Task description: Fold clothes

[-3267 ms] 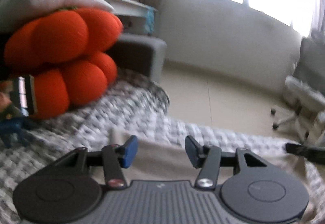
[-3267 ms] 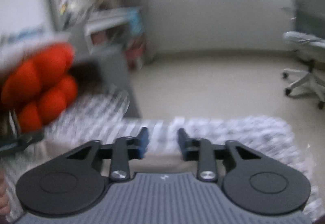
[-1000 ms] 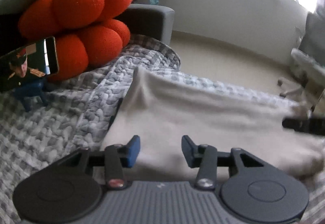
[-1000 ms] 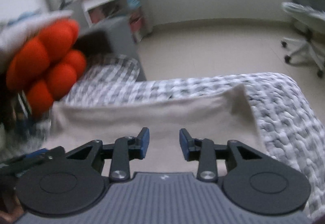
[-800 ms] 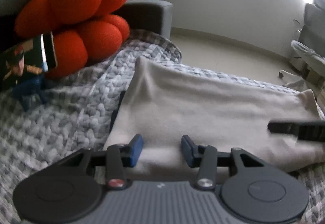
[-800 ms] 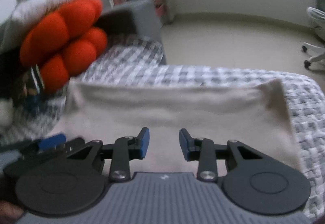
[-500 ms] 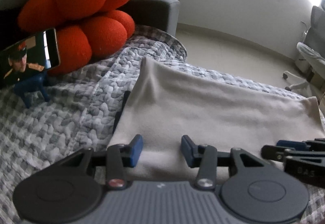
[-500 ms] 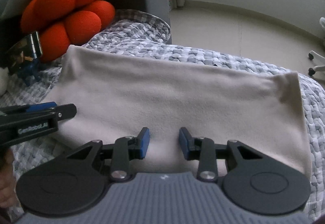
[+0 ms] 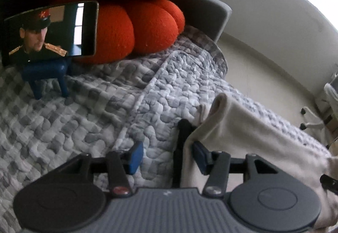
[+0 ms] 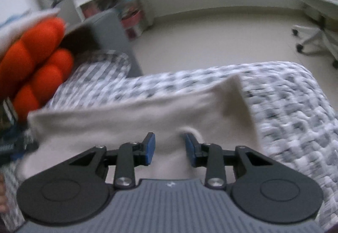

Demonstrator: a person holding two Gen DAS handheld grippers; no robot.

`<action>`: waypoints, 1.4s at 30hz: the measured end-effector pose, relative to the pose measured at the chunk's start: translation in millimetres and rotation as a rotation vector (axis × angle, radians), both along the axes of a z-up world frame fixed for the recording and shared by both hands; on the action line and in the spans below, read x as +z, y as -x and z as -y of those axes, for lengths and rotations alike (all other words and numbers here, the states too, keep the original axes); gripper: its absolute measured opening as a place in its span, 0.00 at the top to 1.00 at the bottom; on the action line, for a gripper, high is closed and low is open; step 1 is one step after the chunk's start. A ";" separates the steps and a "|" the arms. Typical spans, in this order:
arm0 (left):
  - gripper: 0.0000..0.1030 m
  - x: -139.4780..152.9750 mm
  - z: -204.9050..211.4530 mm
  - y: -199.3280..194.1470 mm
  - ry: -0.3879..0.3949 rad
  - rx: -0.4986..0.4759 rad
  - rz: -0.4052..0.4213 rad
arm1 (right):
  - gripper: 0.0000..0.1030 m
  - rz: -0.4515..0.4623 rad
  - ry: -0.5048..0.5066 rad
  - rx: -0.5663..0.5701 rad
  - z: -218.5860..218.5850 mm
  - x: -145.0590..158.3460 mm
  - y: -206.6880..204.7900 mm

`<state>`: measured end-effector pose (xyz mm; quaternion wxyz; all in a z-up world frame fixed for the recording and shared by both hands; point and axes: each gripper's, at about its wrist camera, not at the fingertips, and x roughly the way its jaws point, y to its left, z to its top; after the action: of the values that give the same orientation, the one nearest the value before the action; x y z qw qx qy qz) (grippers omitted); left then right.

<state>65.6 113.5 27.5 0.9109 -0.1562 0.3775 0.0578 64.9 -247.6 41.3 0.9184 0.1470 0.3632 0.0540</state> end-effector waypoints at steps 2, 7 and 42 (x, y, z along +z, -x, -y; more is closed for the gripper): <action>0.49 3.2 1.3 -0.7 -0.010 0.003 0.010 | 0.67 0.007 -0.023 -0.031 12.7 -1.2 0.1; 0.48 14.8 4.5 -3.5 0.014 -0.038 0.078 | 0.68 0.027 -0.051 -0.095 24.9 -2.7 -0.9; 0.63 -17.0 -20.2 -41.5 0.255 0.031 0.044 | 1.00 0.103 -0.089 -0.197 49.9 -22.3 -35.2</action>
<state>107.0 133.7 10.5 0.8907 -0.2776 0.3595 0.0199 100.1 -297.5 19.0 0.9293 0.2198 0.2965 -0.0130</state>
